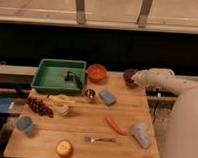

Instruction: Wipe purple bowl with eraser

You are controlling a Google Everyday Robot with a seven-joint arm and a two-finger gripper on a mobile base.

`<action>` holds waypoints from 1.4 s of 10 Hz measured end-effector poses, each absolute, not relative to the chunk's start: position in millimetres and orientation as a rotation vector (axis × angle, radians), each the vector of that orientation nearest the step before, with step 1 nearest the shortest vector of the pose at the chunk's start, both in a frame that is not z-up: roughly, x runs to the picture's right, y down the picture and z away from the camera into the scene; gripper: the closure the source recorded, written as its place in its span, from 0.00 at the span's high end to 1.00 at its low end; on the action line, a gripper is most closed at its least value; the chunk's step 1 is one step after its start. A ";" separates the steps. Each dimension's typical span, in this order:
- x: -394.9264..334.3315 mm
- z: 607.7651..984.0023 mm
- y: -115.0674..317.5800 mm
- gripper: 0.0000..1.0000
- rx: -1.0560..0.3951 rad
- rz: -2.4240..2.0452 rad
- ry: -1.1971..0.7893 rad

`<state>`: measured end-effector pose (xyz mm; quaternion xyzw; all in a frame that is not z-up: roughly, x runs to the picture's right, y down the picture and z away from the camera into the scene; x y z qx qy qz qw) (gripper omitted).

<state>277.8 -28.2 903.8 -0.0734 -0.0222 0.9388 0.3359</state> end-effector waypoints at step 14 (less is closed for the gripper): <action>239.7 927.7 -43.7 0.00 -0.268 2.448 -0.089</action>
